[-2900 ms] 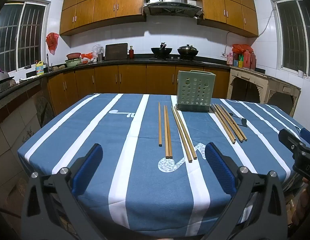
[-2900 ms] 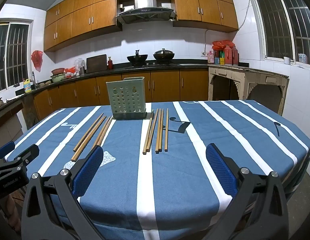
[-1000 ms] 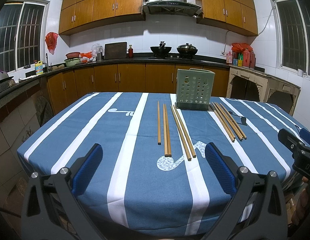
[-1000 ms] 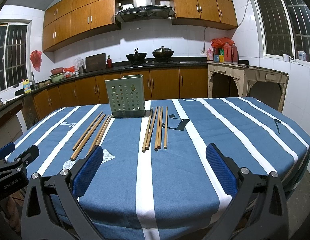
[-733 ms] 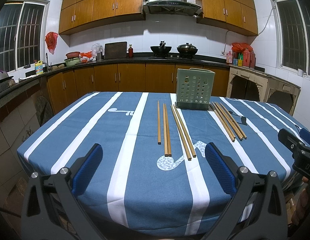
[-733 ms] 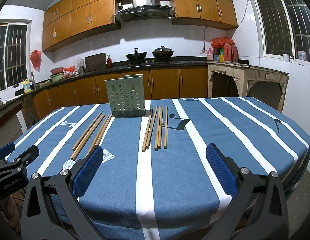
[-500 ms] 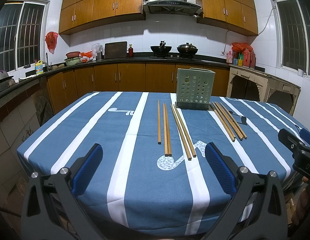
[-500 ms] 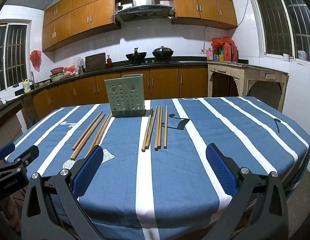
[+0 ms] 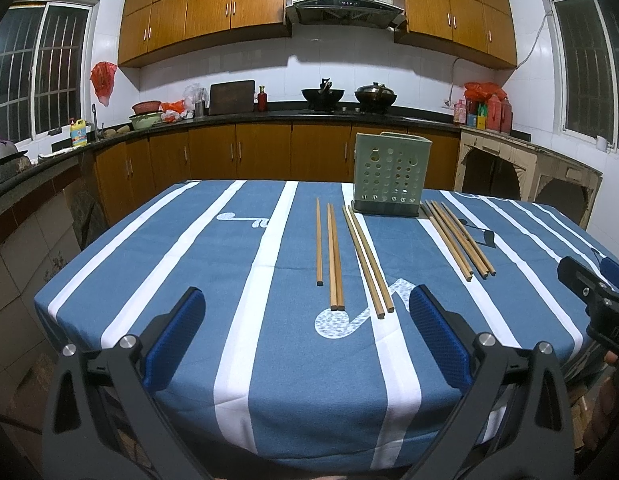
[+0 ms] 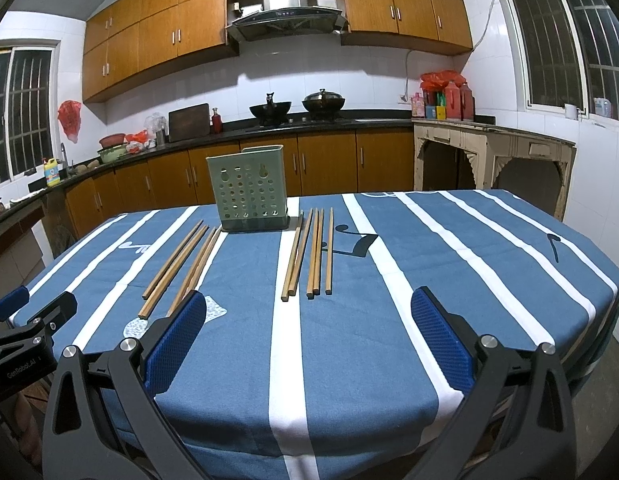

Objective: Organize utensils

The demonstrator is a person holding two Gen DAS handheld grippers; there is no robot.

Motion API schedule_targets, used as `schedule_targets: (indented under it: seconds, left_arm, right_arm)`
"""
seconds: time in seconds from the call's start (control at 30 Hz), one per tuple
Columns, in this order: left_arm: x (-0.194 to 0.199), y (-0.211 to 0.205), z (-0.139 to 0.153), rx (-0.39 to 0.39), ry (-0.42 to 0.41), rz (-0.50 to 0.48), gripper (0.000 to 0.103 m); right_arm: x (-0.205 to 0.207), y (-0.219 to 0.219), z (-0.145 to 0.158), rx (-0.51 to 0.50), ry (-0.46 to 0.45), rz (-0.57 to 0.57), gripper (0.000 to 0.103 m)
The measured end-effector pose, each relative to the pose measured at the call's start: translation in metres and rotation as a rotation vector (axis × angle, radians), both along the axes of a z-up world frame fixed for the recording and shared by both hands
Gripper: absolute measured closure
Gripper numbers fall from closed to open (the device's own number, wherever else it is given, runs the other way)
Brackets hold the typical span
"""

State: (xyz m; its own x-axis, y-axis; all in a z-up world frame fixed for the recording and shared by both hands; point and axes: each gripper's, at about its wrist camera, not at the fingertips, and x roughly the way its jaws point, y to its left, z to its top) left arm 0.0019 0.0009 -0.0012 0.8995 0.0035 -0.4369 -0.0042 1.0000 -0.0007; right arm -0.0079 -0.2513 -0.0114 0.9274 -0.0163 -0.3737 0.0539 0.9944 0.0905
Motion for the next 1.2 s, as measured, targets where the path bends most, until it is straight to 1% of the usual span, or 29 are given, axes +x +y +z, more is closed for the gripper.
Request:
schedule_targets:
  seconds: [0.13,0.2,0.3,0.4,0.53,0.6,0.63,0.7,0.73,0.77,0.83,0.87,0.93,1.0,1.03,1.13,1.17,1.2]
  left_arm:
    - [0.009,0.004,-0.003,-0.018,0.019,-0.009,0.004]
    - [0.013,0.005,-0.007,-0.021,0.042,-0.001,0.004]
    - [0.021,0.010,-0.012,-0.038,0.071,-0.001,0.004]
    - [0.036,0.016,-0.013,-0.043,0.107,0.016,0.004]
    - [0.069,0.027,-0.014,-0.077,0.192,0.026,0.004]
    - [0.087,0.034,-0.017,-0.100,0.252,0.034,0.004]
    - [0.094,0.038,-0.018,-0.113,0.272,0.030,0.004]
    - [0.105,0.043,-0.017,-0.134,0.278,0.019,0.004]
    - [0.111,0.046,-0.017,-0.133,0.284,0.022,0.004]
    - [0.115,0.048,-0.017,-0.131,0.290,0.024,0.004]
    - [0.124,0.052,-0.017,-0.139,0.301,0.021,0.005]
    - [0.129,0.053,-0.017,-0.145,0.308,0.016,0.008]
    - [0.140,0.055,-0.018,-0.143,0.334,0.012,0.018]
    - [0.152,0.055,-0.020,-0.133,0.366,0.007,0.024]
    - [0.158,0.054,-0.022,-0.129,0.374,0.005,0.025]
    - [0.169,0.053,-0.025,-0.111,0.392,-0.001,0.027]
    - [0.172,0.052,-0.026,-0.111,0.399,-0.008,0.028]
    - [0.174,0.052,-0.027,-0.111,0.404,-0.013,0.031]
  right_arm:
    - [0.008,-0.005,-0.002,0.015,0.026,-0.006,0.002]
    - [0.013,-0.008,-0.002,0.025,0.047,-0.010,0.002]
    - [0.023,-0.011,-0.006,0.011,0.070,-0.026,0.002]
    - [0.039,-0.017,-0.007,0.002,0.112,-0.041,0.002]
    - [0.069,-0.030,-0.005,0.045,0.195,-0.059,0.002]
    - [0.085,-0.040,-0.005,0.073,0.236,-0.071,0.002]
    - [0.095,-0.045,-0.006,0.094,0.254,-0.075,0.005]
    - [0.111,-0.050,-0.008,0.115,0.300,-0.082,0.012]
    - [0.118,-0.051,-0.010,0.115,0.322,-0.085,0.020]
    - [0.126,-0.052,-0.012,0.114,0.343,-0.083,0.030]
    - [0.144,-0.050,-0.019,0.110,0.404,-0.065,0.039]
    - [0.151,-0.049,-0.023,0.114,0.428,-0.052,0.045]
    - [0.163,-0.047,-0.028,0.120,0.461,-0.032,0.054]
    - [0.173,-0.043,-0.032,0.116,0.486,-0.019,0.056]
    - [0.178,-0.042,-0.033,0.115,0.493,-0.016,0.060]
    - [0.189,-0.039,-0.035,0.100,0.514,-0.015,0.065]
    - [0.192,-0.039,-0.035,0.098,0.520,-0.014,0.067]
    - [0.195,-0.038,-0.037,0.088,0.530,-0.015,0.068]
